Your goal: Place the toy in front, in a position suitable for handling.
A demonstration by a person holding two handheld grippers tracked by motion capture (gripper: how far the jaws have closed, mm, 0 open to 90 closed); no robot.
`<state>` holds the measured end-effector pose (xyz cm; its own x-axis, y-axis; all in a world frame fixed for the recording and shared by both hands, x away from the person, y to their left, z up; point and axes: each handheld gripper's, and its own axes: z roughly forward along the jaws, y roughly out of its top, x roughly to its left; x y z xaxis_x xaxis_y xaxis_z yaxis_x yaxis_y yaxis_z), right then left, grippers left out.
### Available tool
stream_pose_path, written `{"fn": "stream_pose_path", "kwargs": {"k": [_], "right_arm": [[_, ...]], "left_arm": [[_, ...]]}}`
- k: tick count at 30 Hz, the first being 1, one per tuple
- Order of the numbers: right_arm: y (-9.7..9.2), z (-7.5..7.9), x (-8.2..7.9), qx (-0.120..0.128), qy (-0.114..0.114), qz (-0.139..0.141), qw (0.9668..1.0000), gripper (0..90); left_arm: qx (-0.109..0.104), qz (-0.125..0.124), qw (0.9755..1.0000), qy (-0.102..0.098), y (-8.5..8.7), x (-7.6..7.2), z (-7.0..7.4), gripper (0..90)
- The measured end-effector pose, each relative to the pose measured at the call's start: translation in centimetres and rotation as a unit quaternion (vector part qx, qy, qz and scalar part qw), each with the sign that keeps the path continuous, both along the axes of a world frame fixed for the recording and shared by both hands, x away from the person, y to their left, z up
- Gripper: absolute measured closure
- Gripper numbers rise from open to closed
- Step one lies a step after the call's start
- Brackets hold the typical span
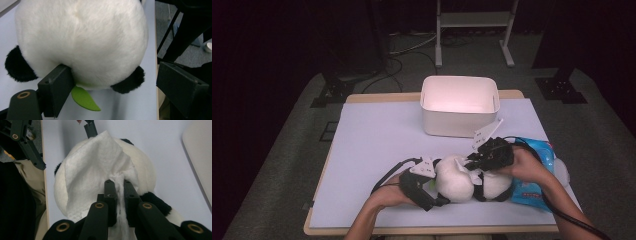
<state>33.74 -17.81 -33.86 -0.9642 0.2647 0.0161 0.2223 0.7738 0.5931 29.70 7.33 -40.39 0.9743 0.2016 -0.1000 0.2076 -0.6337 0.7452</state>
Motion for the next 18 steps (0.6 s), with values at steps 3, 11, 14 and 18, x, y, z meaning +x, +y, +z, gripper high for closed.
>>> {"fn": "stream_pose_path", "kwargs": {"k": [3, 11, 14, 18], "right_arm": [[0.1, 0.0, -0.1, 0.001, -0.003, 0.001, 1.0000, 83.4], [0.1, 0.3, -0.3, 0.005, -0.008, 0.000, 1.0000, 83.2], [0.0, 0.3, -0.5, 0.005, -0.009, -0.001, 1.0000, 83.2], [0.3, 0.4, -0.8, 0.003, -0.014, 0.004, 0.9999, 83.2]], "left_arm": [[0.000, 0.000, 1.0000, -0.002, 0.1, 0.1, 0.0, 13.9], [0.011, -0.002, 0.9998, -0.014, 0.7, 0.4, 0.2, 14.5], [0.012, -0.003, 0.9998, -0.018, 0.8, 0.5, 0.3, 14.5], [0.008, 0.000, 0.9996, -0.028, 1.3, 1.1, 0.5, 17.0]]}}
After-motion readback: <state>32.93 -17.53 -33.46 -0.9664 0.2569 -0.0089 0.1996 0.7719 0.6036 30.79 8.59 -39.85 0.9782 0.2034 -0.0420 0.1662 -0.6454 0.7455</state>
